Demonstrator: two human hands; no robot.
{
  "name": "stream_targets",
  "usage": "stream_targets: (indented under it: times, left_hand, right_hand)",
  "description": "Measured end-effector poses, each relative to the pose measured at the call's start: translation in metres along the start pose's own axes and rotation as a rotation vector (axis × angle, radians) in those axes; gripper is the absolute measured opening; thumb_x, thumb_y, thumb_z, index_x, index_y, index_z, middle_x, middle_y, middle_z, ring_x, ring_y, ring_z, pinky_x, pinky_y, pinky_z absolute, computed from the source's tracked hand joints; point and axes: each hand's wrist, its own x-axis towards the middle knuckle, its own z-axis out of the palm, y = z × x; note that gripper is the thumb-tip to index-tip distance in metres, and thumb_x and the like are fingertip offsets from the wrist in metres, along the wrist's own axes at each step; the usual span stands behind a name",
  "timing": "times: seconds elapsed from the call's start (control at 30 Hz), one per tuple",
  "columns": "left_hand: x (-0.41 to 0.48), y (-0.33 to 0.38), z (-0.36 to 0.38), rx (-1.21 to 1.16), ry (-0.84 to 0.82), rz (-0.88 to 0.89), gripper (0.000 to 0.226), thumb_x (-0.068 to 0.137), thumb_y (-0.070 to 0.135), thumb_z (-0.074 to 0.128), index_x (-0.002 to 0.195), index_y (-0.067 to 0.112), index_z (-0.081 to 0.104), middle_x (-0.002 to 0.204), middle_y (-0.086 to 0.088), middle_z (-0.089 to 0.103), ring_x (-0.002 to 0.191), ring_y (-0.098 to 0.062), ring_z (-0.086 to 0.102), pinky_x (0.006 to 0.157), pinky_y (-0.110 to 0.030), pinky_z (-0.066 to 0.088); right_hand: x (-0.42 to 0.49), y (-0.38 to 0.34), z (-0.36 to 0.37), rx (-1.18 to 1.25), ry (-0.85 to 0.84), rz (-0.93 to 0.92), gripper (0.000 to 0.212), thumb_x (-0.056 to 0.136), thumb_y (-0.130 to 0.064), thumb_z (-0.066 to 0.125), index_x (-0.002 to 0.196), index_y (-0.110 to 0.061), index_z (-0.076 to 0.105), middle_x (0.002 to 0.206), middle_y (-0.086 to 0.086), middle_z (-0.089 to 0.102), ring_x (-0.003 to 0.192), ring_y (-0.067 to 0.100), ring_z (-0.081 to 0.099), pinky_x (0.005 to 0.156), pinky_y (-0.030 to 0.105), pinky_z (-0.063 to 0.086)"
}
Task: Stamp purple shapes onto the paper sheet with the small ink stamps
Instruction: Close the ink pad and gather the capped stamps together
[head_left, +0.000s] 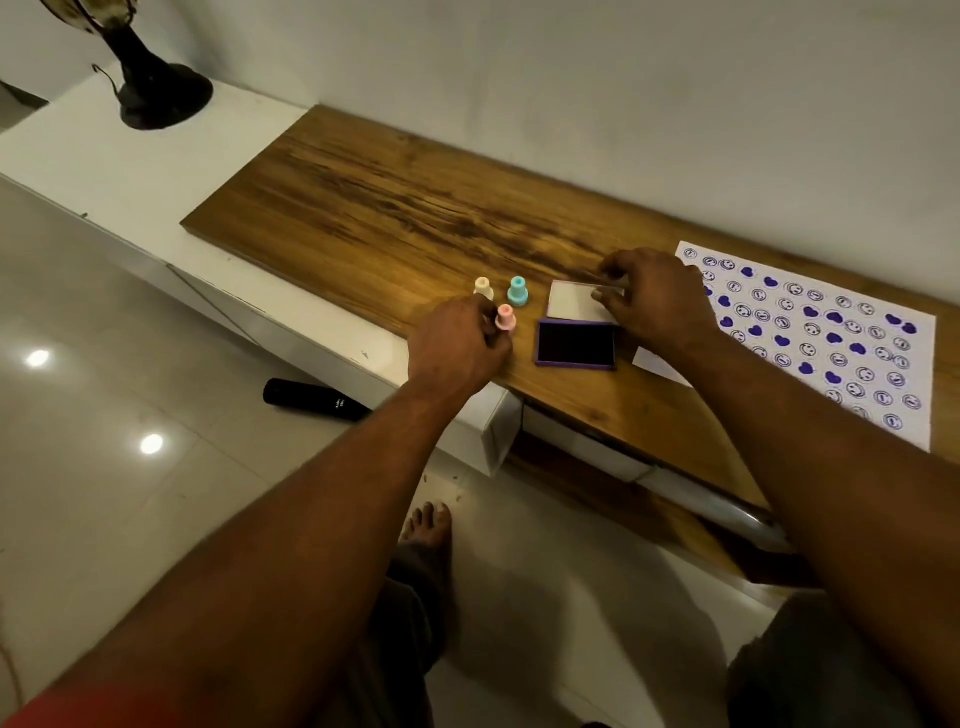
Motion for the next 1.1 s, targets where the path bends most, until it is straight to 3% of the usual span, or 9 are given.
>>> stream_targets:
  times: [0.07,0.17,0.33,0.53,0.7,0.8,0.93,1.1]
  left_hand:
    - [-0.002,0.002,-0.006,0.034,0.034,-0.045,0.044,0.087,0.055,0.072,0.118,0.024,0.065,0.091,0.006,0.068,0.081,-0.013,0.063,0.068,-0.029,0.045]
    - [-0.004,0.008,-0.014,0.106,0.075,-0.05,0.041,0.086,0.063,0.068,0.101,0.025,0.065,0.079,0.008,0.06,0.072,-0.011,0.058,0.063,-0.029,0.044]
    - [-0.012,0.019,-0.007,0.189,-0.099,0.052,0.057,0.081,0.082,0.056,0.069,0.027,0.06,0.062,0.01,0.058,0.061,-0.009,0.058,0.061,-0.03,0.048]
    - [-0.014,0.022,0.012,0.165,-0.178,0.04,0.066,0.071,0.094,0.053,0.072,0.029,0.063,0.063,0.011,0.059,0.064,-0.008,0.058,0.064,-0.03,0.049]
    - [-0.011,0.021,0.013,0.158,-0.178,0.03,0.067,0.071,0.095,0.051,0.07,0.029,0.062,0.06,0.011,0.057,0.06,-0.005,0.054,0.055,-0.025,0.036]
    - [-0.011,0.021,0.014,0.155,-0.183,0.029,0.067,0.071,0.095,0.051,0.069,0.029,0.062,0.061,0.011,0.057,0.061,-0.005,0.054,0.057,-0.026,0.039]
    - [-0.011,0.022,0.013,0.157,-0.184,0.031,0.068,0.071,0.096,0.049,0.07,0.029,0.061,0.062,0.01,0.057,0.062,-0.006,0.053,0.055,-0.025,0.032]
    - [-0.01,0.021,0.015,0.158,-0.191,0.028,0.067,0.071,0.096,0.049,0.072,0.03,0.06,0.064,0.01,0.058,0.063,-0.006,0.055,0.056,-0.026,0.035]
  right_hand:
    - [0.001,0.006,0.002,-0.045,-0.039,0.009,0.045,0.094,-0.043,0.068,0.135,-0.023,0.064,0.134,0.005,0.065,0.122,0.031,0.059,0.102,0.052,0.047]
    - [0.002,0.01,0.004,-0.103,-0.065,0.009,0.048,0.093,-0.045,0.069,0.135,-0.022,0.064,0.133,0.007,0.064,0.12,0.033,0.058,0.101,0.051,0.047]
    - [0.005,0.017,0.008,-0.118,-0.052,0.021,0.047,0.093,-0.048,0.068,0.132,-0.023,0.068,0.133,0.007,0.062,0.123,0.032,0.056,0.107,0.056,0.04]
    - [0.009,0.019,0.015,-0.079,-0.009,0.066,0.033,0.094,-0.042,0.069,0.117,-0.018,0.071,0.121,0.009,0.065,0.114,0.033,0.06,0.106,0.053,0.034]
    - [0.01,0.021,0.015,-0.02,0.04,0.069,0.019,0.1,-0.033,0.062,0.109,-0.019,0.069,0.111,0.008,0.072,0.106,0.033,0.064,0.105,0.051,0.033]
    - [0.008,0.023,0.011,-0.019,0.032,0.01,0.027,0.099,-0.041,0.061,0.114,-0.02,0.068,0.111,0.007,0.072,0.106,0.031,0.065,0.107,0.052,0.032]
    - [0.001,0.023,0.014,-0.099,-0.065,-0.048,0.048,0.093,-0.051,0.067,0.132,-0.023,0.066,0.131,0.006,0.063,0.121,0.032,0.057,0.109,0.054,0.03]
    - [0.004,0.02,0.017,0.027,-0.018,0.0,0.03,0.093,-0.039,0.072,0.114,-0.019,0.074,0.117,0.006,0.07,0.112,0.031,0.063,0.108,0.053,0.039]
